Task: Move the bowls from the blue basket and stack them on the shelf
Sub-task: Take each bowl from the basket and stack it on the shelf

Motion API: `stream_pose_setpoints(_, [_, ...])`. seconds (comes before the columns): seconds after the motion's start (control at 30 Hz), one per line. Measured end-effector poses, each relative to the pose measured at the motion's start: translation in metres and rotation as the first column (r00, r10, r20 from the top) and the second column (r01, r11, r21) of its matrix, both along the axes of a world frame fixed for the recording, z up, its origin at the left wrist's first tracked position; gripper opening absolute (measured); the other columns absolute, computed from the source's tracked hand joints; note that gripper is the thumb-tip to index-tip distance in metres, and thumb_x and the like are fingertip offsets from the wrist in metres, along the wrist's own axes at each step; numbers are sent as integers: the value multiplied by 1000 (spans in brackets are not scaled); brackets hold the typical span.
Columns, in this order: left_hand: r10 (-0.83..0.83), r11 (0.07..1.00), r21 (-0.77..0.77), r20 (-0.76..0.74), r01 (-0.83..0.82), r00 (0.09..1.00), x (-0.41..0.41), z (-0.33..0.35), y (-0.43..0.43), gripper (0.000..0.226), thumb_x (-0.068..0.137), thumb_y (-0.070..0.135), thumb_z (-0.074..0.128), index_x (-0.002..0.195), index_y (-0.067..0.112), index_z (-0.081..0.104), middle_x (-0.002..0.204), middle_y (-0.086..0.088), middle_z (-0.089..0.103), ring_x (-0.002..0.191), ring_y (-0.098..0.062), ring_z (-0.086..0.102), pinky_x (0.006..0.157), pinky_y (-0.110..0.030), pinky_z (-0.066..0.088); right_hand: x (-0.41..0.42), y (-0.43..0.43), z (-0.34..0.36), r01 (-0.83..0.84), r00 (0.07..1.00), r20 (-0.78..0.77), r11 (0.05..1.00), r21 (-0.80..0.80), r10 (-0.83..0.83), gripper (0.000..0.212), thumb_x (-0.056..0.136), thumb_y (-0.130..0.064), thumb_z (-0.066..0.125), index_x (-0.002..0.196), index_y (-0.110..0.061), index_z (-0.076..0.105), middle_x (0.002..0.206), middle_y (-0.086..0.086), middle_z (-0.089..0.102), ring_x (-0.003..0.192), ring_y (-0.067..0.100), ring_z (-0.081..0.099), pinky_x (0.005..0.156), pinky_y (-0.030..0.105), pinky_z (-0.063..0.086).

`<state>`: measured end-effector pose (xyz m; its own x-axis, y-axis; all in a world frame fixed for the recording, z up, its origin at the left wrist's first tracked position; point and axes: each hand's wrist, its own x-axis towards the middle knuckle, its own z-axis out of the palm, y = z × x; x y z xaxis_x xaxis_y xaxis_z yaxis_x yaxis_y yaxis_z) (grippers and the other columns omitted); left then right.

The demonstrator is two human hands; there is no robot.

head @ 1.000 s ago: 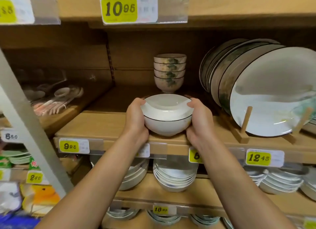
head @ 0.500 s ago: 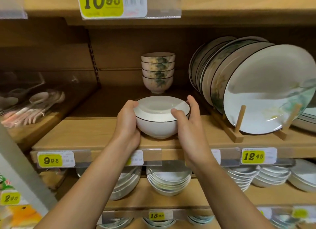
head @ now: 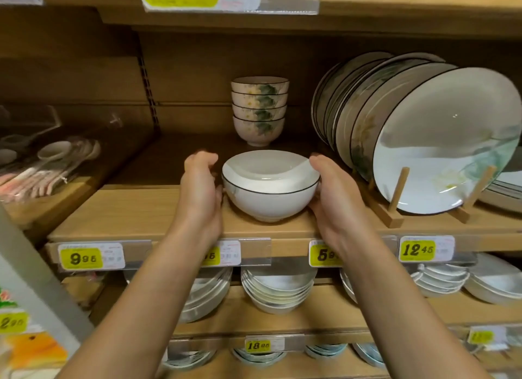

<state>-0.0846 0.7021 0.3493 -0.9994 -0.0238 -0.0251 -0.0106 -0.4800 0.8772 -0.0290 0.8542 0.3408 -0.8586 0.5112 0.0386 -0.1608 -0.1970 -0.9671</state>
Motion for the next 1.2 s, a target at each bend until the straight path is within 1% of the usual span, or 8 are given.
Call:
stream_pose_setpoints(0.13, [-250,963,-82,102,258,963,-2,10,5,32,93,15,44,116,3,63,105,-16,73,106,-32,67,99,-47,50,3,-14,-8,0,999,34,986,170,-6,73,77,-31,57,146,-33,36,132,-11,48,120,14,49,103,37,44])
stream_pose_setpoints(0.33, [-219,975,-53,-15,218,976,11,-8,-6,18,90,19,51,101,15,65,88,1,76,94,-16,69,84,-36,56,-10,1,6,-8,998,61,992,-129,16,15,93,-14,53,90,-16,67,91,4,76,97,23,69,85,37,56])
stream_pose_setpoints(0.4, [-173,981,-90,-5,172,985,1,-2,-6,11,88,16,52,87,13,62,70,1,70,86,-18,66,79,-36,55,-7,2,-1,5,1000,15,996,-90,-4,13,92,-28,56,97,-23,68,96,-1,75,101,19,68,88,35,55])
stream_pose_setpoints(0.53, [-241,960,-134,46,245,970,4,7,4,28,91,13,48,113,7,64,102,-13,74,101,-28,68,96,-47,52,-1,-10,-13,-14,1000,-24,999,35,15,57,81,-29,58,137,-30,48,123,-5,61,111,14,60,94,35,52])
stream_pose_setpoints(0.67, [-266,960,-95,-31,262,964,13,-12,-3,32,86,22,52,118,27,52,117,-2,65,110,-18,62,96,-41,52,-6,-8,4,-41,999,4,990,-137,42,20,93,-11,48,104,-14,65,94,2,75,97,20,68,86,35,55])
stream_pose_setpoints(0.77, [-202,976,-98,-58,196,978,8,-8,-7,17,80,23,57,96,24,54,84,9,66,92,-11,62,87,-35,53,-4,0,5,32,999,21,984,-174,-28,11,96,-26,54,96,-24,64,94,-1,74,98,17,67,95,37,52])
stream_pose_setpoints(0.93, [-295,950,-80,83,302,952,-3,7,6,30,90,13,45,110,1,65,105,-16,73,107,-33,66,98,-46,50,9,-19,-15,26,999,-33,995,99,-23,70,74,-44,58,141,-38,40,117,-18,54,108,6,54,84,25,48])
stream_pose_setpoints(1.2, [-217,972,-89,24,218,976,0,-6,2,25,91,24,52,112,13,58,96,-5,73,101,-21,67,87,-38,55,-6,4,3,99,995,7,989,-106,-99,12,91,-29,57,98,-26,66,102,-4,73,102,15,66,99,42,51])
